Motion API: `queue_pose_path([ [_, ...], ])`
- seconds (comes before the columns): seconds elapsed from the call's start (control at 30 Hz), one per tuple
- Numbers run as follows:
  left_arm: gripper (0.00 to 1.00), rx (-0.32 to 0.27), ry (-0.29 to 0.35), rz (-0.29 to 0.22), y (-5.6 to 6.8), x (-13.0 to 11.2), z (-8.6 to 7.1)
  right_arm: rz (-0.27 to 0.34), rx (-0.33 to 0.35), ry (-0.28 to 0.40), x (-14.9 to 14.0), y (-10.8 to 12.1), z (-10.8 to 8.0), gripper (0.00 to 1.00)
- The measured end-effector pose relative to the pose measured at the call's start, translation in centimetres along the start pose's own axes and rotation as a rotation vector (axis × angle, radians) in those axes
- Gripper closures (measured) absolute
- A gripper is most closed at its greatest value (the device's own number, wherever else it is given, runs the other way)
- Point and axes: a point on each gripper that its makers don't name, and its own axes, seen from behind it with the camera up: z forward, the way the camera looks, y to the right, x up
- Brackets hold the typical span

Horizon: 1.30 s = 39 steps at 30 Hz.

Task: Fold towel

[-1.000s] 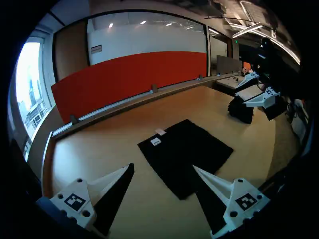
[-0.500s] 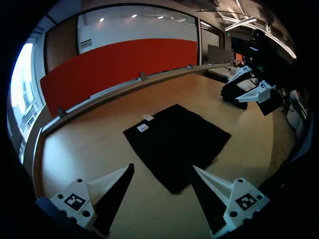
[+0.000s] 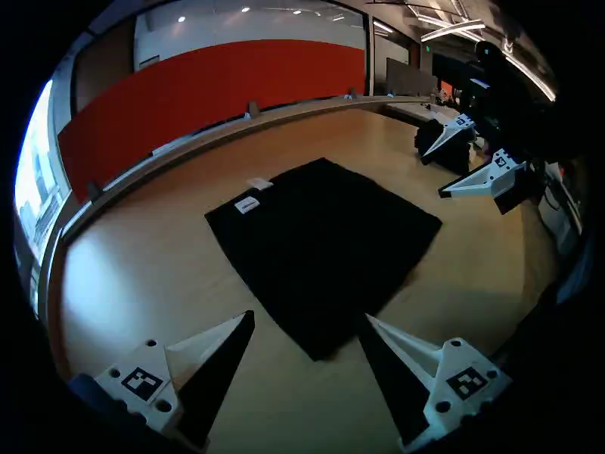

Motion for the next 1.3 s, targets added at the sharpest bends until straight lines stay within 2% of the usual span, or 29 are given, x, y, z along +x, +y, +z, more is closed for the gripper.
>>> queue_pose_path([
  [0.37,0.03,-0.029,-0.071,-0.012,0.7,-2.9,2.4,-0.01,0.037,-0.084,-3.6,-1.1,1.9,0.0],
  [0.73,0.03,-0.049,-0.126,-0.022,1.4,-4.8,3.3,-0.024,0.068,-0.138,-5.8,-1.5,2.2,0.03],
  [1.0,0.03,-0.051,-0.132,-0.006,1.6,-5.2,3.5,-0.026,0.102,-0.146,-6.4,-2.1,2.3,0.16],
  [1.17,0.03,-0.048,-0.136,-0.006,1.7,-5.2,3.6,-0.012,0.124,-0.14,-6.6,-2.6,2.2,0.28],
  [1.3,0.1,-0.051,-0.14,0.0,1.9,-5.2,3.7,0.001,0.131,-0.141,-6.7,-2.7,2.2,0.33],
])
